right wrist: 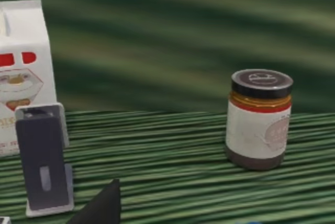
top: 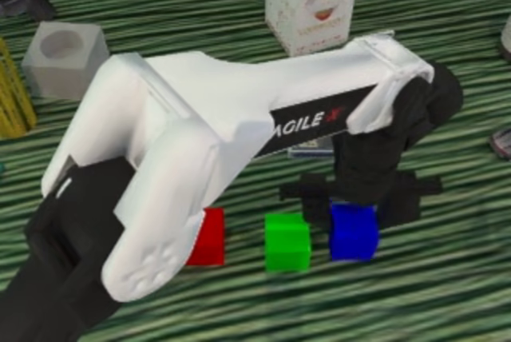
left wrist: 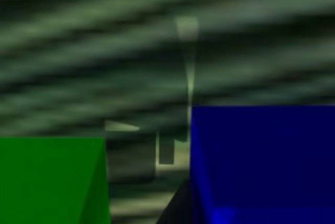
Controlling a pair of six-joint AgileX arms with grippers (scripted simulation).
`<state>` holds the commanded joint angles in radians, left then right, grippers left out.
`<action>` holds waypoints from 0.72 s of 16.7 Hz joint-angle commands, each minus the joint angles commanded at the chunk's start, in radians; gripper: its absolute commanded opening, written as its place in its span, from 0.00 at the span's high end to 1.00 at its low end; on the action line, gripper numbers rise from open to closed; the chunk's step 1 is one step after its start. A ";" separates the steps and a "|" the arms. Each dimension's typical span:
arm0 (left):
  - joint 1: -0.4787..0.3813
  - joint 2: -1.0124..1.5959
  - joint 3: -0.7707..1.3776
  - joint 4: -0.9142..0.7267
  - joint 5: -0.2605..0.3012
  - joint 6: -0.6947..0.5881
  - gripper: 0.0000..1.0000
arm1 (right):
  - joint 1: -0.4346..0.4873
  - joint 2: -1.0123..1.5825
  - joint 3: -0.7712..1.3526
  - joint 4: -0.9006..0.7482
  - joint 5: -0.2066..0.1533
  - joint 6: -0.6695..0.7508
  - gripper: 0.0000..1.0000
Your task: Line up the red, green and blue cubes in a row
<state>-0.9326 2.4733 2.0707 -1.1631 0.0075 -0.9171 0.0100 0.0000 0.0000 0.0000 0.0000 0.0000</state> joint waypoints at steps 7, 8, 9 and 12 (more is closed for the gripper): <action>0.000 0.000 0.000 0.000 0.000 0.000 0.00 | 0.000 0.000 0.000 0.000 0.000 0.000 0.00; 0.000 0.000 0.000 0.000 0.000 0.000 0.00 | 0.000 0.000 0.000 0.000 0.000 0.000 0.00; 0.000 0.000 0.000 0.000 0.000 0.000 0.00 | 0.000 0.000 0.000 0.000 0.000 0.000 0.00; 0.003 0.000 0.000 0.000 0.000 0.000 0.00 | 0.000 0.000 0.000 0.000 0.000 0.000 0.00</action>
<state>-0.9295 2.4731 2.0710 -1.1633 0.0075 -0.9171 0.0100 0.0000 0.0000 0.0000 0.0000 0.0000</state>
